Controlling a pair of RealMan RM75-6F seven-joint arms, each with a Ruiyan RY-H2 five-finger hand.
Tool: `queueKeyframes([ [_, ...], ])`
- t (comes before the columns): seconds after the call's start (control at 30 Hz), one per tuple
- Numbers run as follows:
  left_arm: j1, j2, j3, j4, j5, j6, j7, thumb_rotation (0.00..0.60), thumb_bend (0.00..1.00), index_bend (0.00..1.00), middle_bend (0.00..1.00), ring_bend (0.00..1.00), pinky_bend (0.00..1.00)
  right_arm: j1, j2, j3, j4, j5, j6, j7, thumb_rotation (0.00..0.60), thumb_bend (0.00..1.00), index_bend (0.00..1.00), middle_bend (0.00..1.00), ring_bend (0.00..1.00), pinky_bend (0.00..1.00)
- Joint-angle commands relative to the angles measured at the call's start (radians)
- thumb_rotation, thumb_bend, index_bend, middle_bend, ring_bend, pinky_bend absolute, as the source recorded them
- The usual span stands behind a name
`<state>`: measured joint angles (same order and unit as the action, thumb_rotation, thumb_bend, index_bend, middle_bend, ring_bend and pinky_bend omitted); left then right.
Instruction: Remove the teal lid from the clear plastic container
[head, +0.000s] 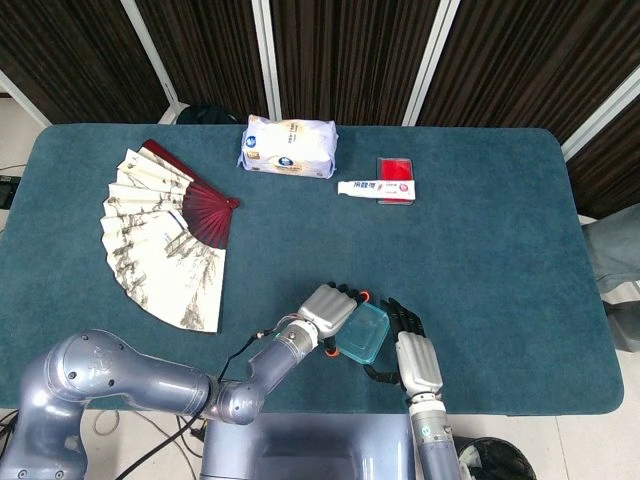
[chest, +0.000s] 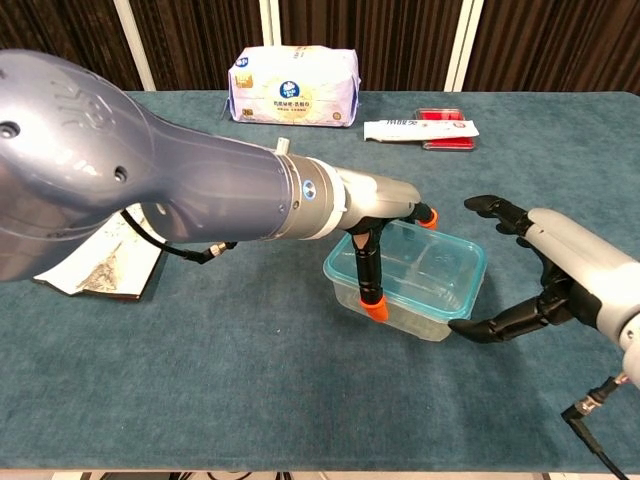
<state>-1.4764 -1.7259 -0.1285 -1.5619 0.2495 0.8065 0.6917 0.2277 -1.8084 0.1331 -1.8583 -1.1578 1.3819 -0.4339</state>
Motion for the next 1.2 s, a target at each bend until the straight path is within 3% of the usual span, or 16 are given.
queueKeyframes([
  [0.03,-0.007,0.013,0.004,-0.006,-0.012,-0.022,0.005,0.6,0.08,0.15,0.3,0.3,0.47,-0.002,-0.011,0.001,0.027,-0.041,0.012,0.048,0.6,0.29,0.0,0.0,0.0,0.0],
  [0.67,-0.039,0.046,0.035,-0.017,-0.026,-0.057,0.017,0.6,0.09,0.16,0.31,0.3,0.47,-0.001,-0.037,0.022,0.098,-0.11,0.04,0.132,0.6,0.29,0.0,0.0,0.0,0.0],
  [0.97,-0.04,0.069,0.011,-0.016,-0.057,-0.077,-0.028,0.6,0.09,0.16,0.31,0.3,0.47,0.021,-0.027,0.033,0.156,-0.142,0.032,0.118,0.6,0.29,0.0,0.0,0.0,0.0],
  [1.2,-0.035,0.085,-0.003,-0.013,-0.074,-0.092,-0.07,0.6,0.09,0.16,0.31,0.3,0.46,0.024,-0.013,0.009,0.21,-0.18,0.029,0.123,0.6,0.29,0.0,0.0,0.0,0.0],
])
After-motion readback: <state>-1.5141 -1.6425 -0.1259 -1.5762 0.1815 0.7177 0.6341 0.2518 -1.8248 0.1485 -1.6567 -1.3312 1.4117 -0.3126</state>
